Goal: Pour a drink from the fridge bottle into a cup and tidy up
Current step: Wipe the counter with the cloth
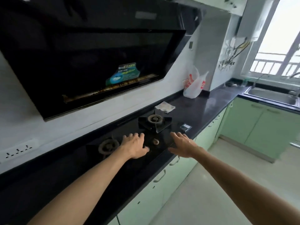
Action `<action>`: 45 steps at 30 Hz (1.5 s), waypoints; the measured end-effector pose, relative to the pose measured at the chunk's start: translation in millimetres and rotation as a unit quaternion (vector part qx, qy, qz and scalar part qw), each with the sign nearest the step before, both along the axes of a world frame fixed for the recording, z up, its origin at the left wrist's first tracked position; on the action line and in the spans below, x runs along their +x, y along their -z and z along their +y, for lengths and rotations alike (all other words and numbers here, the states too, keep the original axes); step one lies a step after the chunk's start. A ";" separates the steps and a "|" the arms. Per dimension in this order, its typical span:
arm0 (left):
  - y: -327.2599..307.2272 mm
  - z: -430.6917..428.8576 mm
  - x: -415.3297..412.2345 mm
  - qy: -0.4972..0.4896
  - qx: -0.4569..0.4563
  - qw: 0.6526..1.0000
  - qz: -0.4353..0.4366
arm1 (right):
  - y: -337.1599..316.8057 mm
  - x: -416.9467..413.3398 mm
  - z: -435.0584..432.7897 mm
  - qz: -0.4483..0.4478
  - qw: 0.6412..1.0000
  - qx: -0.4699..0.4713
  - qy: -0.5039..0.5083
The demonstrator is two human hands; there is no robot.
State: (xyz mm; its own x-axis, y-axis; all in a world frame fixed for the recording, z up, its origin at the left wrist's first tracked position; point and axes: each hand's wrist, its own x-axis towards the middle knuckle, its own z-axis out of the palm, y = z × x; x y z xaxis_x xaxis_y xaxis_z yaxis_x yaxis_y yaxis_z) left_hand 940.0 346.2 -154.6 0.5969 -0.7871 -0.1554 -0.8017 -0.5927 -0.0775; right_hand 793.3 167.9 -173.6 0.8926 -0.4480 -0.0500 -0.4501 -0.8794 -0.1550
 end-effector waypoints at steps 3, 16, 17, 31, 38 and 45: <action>-6.7 -38.9 -27.3 0.028 -0.003 1.000 -0.011 | -7.9 -38.8 -24.9 -0.019 1.000 -0.002 0.024; -10.6 -172.6 -99.4 0.159 -0.003 0.987 -0.023 | -28.6 -167.2 -126.3 -0.011 0.982 -0.016 0.187; -9.6 -184.7 -100.2 0.170 -0.004 0.985 -0.029 | -28.4 -171.3 -133.8 -0.011 0.980 -0.020 0.197; -10.2 -317.0 -45.5 0.246 -0.014 0.969 -0.022 | -27.5 -115.7 -231.0 -0.001 0.966 -0.017 0.258; -10.6 -365.2 -21.1 0.269 -0.012 0.963 -0.025 | -26.7 -88.3 -260.4 -0.003 0.962 -0.009 0.272; -5.2 -414.6 -28.1 0.296 -0.004 0.955 -0.021 | -23.9 -89.1 -296.4 0.000 0.958 -0.004 0.288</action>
